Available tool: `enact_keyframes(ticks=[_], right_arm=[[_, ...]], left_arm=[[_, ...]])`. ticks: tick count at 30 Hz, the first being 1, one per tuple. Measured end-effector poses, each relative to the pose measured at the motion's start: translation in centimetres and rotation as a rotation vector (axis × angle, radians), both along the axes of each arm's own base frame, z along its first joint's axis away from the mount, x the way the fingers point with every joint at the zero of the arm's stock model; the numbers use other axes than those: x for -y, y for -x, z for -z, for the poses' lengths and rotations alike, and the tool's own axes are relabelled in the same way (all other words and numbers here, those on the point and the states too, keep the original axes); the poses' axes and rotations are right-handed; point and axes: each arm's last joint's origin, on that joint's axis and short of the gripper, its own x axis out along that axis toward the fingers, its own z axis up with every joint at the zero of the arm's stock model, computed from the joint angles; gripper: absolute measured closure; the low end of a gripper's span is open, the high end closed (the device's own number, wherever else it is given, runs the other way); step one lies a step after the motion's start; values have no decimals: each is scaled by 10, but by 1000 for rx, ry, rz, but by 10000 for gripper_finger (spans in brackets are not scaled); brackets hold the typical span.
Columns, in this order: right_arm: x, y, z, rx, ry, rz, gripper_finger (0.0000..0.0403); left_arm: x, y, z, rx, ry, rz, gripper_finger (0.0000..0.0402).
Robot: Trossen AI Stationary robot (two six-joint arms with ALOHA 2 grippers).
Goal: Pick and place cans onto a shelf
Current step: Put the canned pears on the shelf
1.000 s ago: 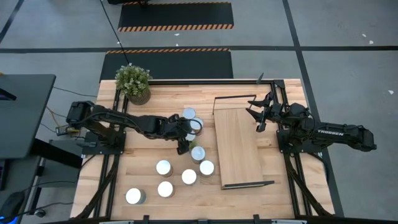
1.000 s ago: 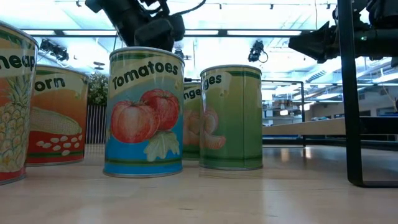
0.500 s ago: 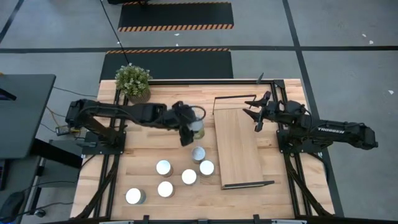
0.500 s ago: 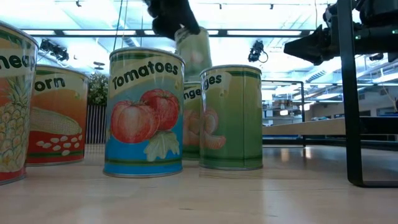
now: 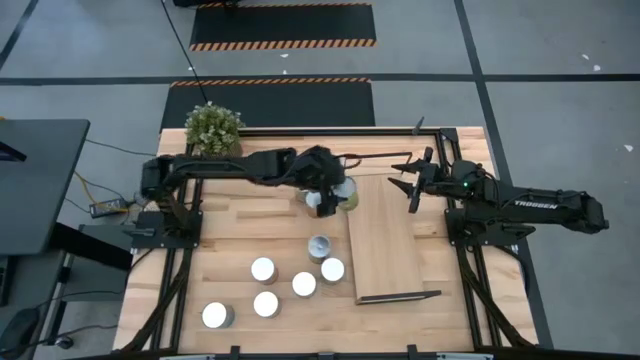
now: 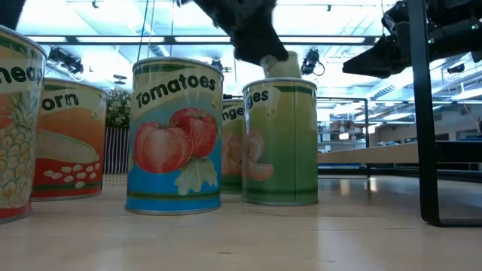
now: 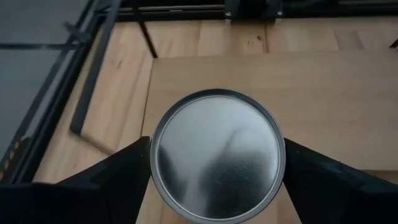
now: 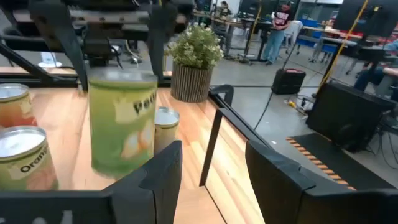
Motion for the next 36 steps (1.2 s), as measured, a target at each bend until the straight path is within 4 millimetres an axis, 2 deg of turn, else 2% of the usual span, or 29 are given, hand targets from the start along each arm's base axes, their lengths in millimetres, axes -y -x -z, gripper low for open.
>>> enact_keyframes(ticks=[8, 12, 19, 26, 31, 36], right_arm=[[0, 0, 0, 3, -12, 5, 218], [0, 0, 2, -15, -18, 6, 217], [0, 0, 3, -23, -21, 6, 217], [0, 0, 2, -19, -21, 1, 217], [0, 0, 3, -21, -24, -7, 217], [0, 0, 2, -16, -25, -8, 217]], left_arm=[[-17, -47, 16, -62, -15, 129, 78], [-20, -63, 25, -122, -48, 180, 78], [-25, -71, 42, -172, -110, 263, 68], [-26, -77, 50, -165, -124, 256, 61], [-27, -80, 56, -168, -140, 223, 42], [-22, -83, 54, -153, -198, 210, 9]])
